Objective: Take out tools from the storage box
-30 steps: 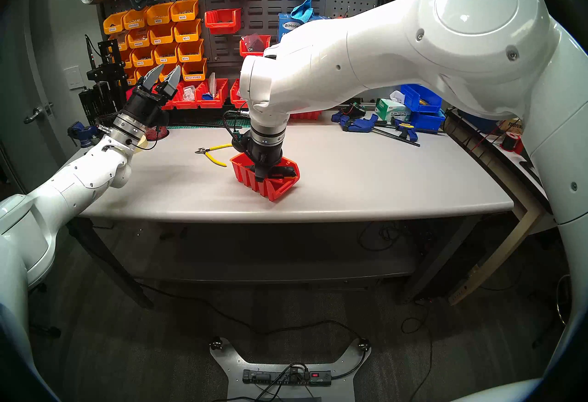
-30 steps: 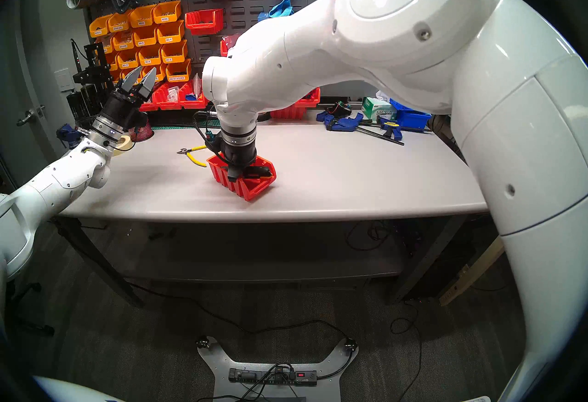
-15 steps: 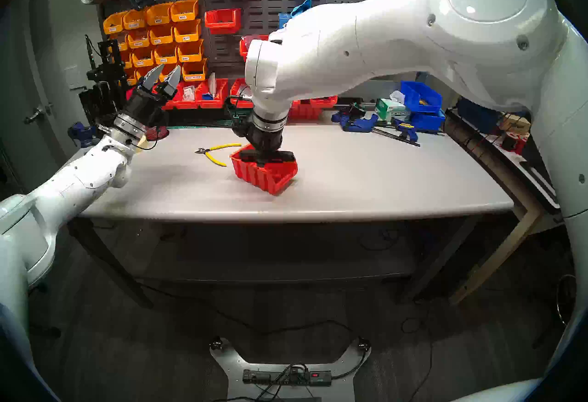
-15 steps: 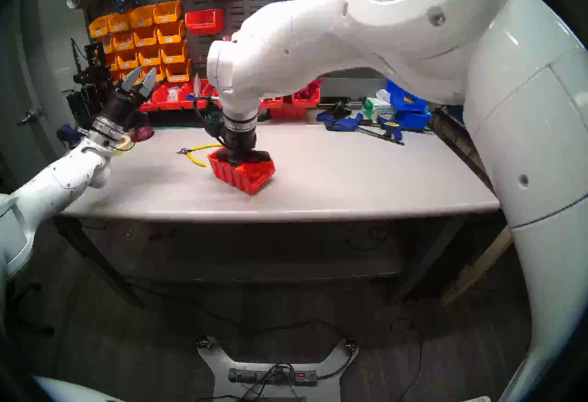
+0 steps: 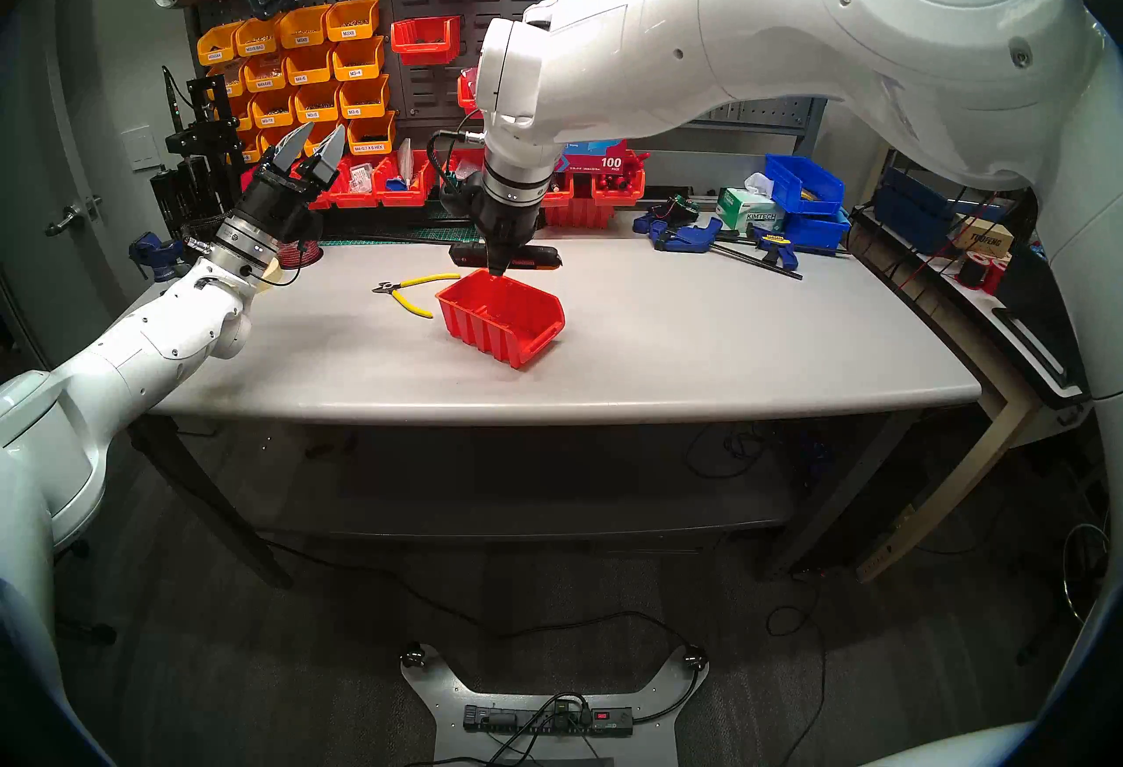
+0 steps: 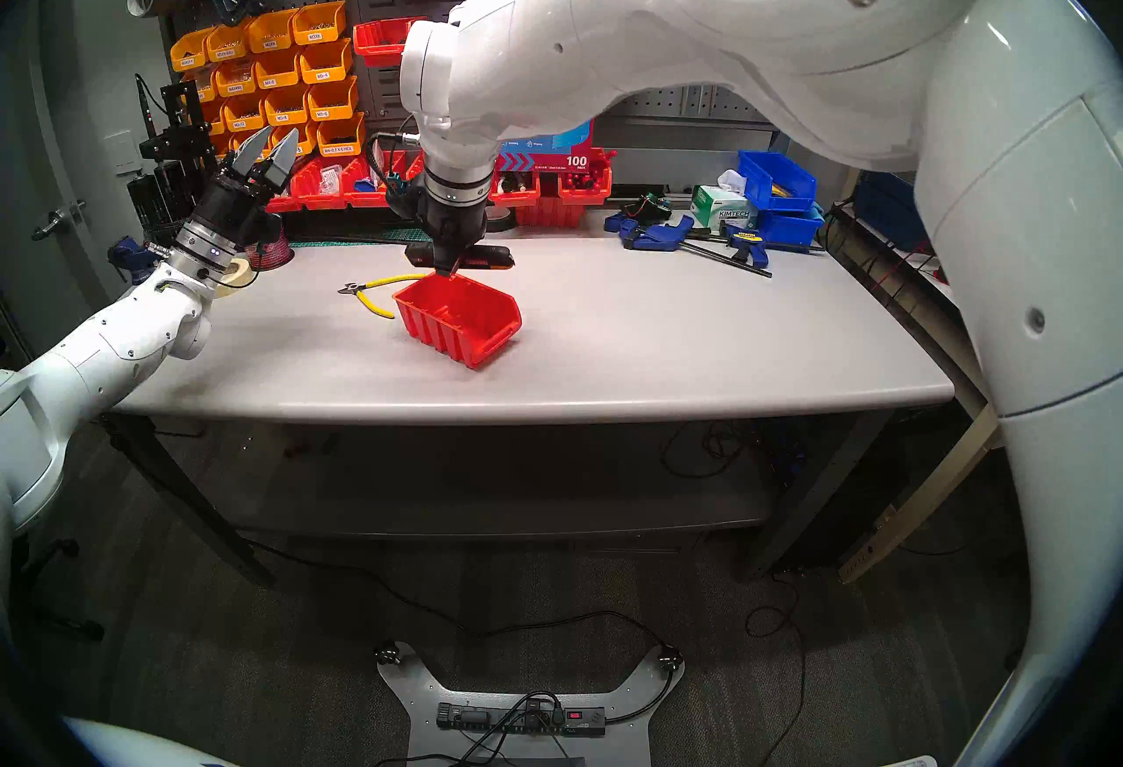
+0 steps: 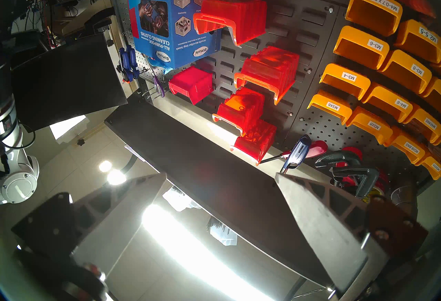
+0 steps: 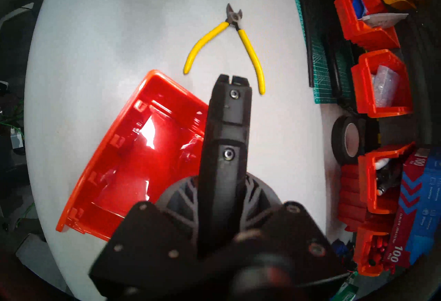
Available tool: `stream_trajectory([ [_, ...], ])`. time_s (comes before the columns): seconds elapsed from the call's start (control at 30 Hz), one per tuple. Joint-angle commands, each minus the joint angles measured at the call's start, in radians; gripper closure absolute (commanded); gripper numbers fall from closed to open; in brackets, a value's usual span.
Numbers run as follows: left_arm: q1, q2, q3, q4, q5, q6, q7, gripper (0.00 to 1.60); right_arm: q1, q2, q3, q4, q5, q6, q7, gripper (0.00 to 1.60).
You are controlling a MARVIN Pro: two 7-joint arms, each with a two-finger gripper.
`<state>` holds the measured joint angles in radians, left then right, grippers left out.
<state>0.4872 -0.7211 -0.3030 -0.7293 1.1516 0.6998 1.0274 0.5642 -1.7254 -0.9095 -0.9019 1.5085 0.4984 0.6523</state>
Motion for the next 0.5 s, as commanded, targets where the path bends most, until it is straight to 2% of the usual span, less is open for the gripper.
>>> stream_trajectory([
  [0.0, -0.016, 0.000, -0.008, 0.000, -0.002, 0.001, -0.002, 0.00, 0.053, 0.076, -0.030, -0.004, 0.002, 0.035, -0.029, 1.60],
  [0.3, -0.016, 0.000, -0.008, 0.000, -0.002, 0.001, -0.002, 0.00, 0.053, 0.167, -0.086, -0.107, 0.033, 0.095, -0.072, 1.60],
  [0.43, -0.016, -0.001, -0.008, 0.001, -0.002, 0.001, -0.002, 0.00, 0.061, 0.203, -0.093, -0.180, 0.065, 0.105, -0.123, 1.60],
  [0.47, -0.017, -0.001, -0.009, 0.001, -0.002, 0.001, -0.001, 0.00, 0.060, 0.222, -0.090, -0.232, 0.091, 0.105, -0.174, 1.60],
])
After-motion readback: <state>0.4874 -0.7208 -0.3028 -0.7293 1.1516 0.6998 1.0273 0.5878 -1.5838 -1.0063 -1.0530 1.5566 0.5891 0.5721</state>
